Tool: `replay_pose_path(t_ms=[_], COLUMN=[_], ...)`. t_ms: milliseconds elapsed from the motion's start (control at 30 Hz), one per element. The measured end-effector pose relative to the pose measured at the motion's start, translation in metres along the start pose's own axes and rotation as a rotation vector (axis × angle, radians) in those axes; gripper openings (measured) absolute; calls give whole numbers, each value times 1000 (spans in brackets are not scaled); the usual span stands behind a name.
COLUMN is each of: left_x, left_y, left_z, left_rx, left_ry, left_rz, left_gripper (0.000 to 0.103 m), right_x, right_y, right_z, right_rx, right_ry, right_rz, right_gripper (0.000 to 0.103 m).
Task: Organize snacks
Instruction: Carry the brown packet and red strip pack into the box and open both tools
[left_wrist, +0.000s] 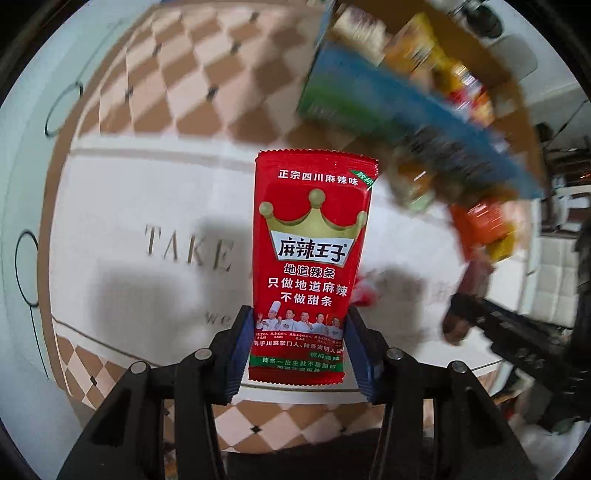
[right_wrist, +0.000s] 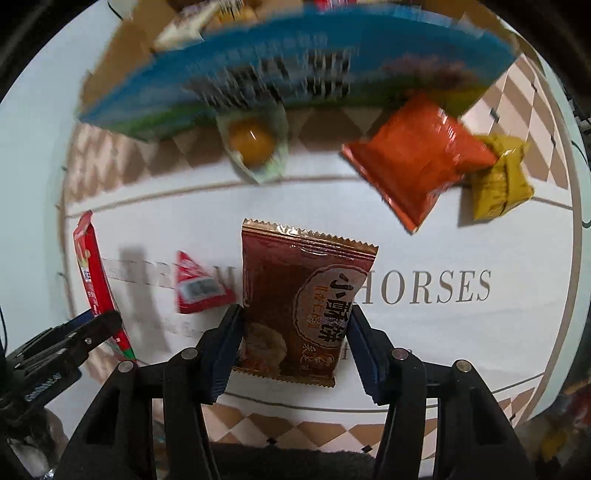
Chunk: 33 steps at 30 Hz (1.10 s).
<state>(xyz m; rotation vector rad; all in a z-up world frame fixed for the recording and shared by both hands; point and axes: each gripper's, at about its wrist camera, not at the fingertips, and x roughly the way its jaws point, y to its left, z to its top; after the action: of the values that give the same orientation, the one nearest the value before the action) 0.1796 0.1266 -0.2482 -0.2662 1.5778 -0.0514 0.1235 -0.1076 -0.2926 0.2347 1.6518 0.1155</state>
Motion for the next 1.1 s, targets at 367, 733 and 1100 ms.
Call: replay_pose_path(t_ms=[367, 733, 1100], left_x=[-73, -3, 48], left_y=[-69, -87, -79], left_z=[136, 239, 270], left_rx=[125, 154, 104], left_ry=[-150, -17, 74], left_rz=[-70, 86, 171], left_gripper=[46, 46, 53], right_x=[-127, -119, -47], right_y=[6, 4, 5], right_z=[63, 197, 284], right_rx=[44, 65, 52], right_ry=[-176, -217, -127], right_rz=[184, 121, 61], right_gripper=[59, 59, 60])
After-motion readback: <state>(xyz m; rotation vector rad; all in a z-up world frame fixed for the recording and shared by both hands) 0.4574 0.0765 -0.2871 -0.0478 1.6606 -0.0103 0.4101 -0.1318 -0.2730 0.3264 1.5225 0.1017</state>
